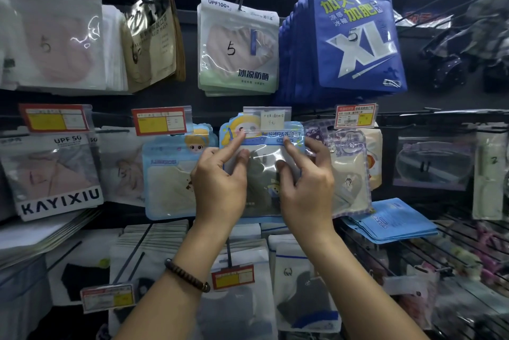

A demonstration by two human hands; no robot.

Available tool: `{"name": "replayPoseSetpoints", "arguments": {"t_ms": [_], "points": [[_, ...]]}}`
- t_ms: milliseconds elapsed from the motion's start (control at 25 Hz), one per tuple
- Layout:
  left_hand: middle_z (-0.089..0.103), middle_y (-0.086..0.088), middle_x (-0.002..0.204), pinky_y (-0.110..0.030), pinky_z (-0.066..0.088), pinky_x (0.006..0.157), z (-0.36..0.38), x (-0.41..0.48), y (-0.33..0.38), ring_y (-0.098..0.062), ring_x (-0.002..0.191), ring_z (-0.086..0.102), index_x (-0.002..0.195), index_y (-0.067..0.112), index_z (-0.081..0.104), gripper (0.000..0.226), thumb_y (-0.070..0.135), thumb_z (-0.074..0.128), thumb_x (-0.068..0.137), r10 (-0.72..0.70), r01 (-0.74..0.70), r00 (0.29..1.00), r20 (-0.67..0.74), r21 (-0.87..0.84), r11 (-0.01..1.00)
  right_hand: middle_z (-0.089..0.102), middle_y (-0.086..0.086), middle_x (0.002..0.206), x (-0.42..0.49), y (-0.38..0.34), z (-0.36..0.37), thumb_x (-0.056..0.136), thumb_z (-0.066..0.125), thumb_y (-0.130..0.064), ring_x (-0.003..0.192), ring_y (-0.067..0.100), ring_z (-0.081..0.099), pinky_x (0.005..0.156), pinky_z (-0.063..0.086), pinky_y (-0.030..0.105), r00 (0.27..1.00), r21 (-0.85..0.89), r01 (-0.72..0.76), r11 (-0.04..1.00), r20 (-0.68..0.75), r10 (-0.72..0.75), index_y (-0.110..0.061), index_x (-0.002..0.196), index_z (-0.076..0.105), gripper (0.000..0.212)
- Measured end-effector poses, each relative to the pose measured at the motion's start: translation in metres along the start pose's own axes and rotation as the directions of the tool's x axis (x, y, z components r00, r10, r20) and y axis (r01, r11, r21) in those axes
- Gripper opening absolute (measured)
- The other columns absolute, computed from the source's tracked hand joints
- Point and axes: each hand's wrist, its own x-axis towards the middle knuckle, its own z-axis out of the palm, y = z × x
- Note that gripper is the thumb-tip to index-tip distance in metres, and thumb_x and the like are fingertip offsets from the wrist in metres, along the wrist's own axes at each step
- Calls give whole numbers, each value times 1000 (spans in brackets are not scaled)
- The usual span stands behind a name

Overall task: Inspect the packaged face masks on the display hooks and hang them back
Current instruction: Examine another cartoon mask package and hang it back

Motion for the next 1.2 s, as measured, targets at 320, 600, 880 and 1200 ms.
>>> {"name": "replayPoseSetpoints", "arguments": {"t_ms": [320,600,880,1200], "points": [[69,4,103,-15,48,67,-10,-3,9,-5,68,61,132,39,74,33,30,73,101,-59,58,998,36,23,998,53,5,137,6,-15,-16,99,72,-7,111,-8,43,101,28,-6,979,8,-143,990,148,140,-11,139,69,40],[69,9,105,-25,55,73,-13,1,22,-6,71,63,129,42,75,30,33,71,101,-136,131,988,78,58,990,48,0,145,20,-25,-28,101,72,-15,126,9,51,111,33,11,925,-50,-240,969,290,244,-17,147,64,47],[61,8,109,-28,54,93,-13,0,20,-13,96,65,136,40,71,38,28,72,100,-95,88,992,85,87,992,52,3,143,14,-20,-26,98,74,-11,118,3,47,98,22,-9,944,-77,-180,981,265,194,-13,144,66,47],[54,0,120,-17,45,95,0,15,-6,-12,101,57,143,37,65,45,20,67,102,-69,50,992,109,171,984,20,14,173,7,-13,-7,100,67,-25,161,31,19,128,14,28,849,-242,-178,954,452,273,-17,164,41,69]]}}
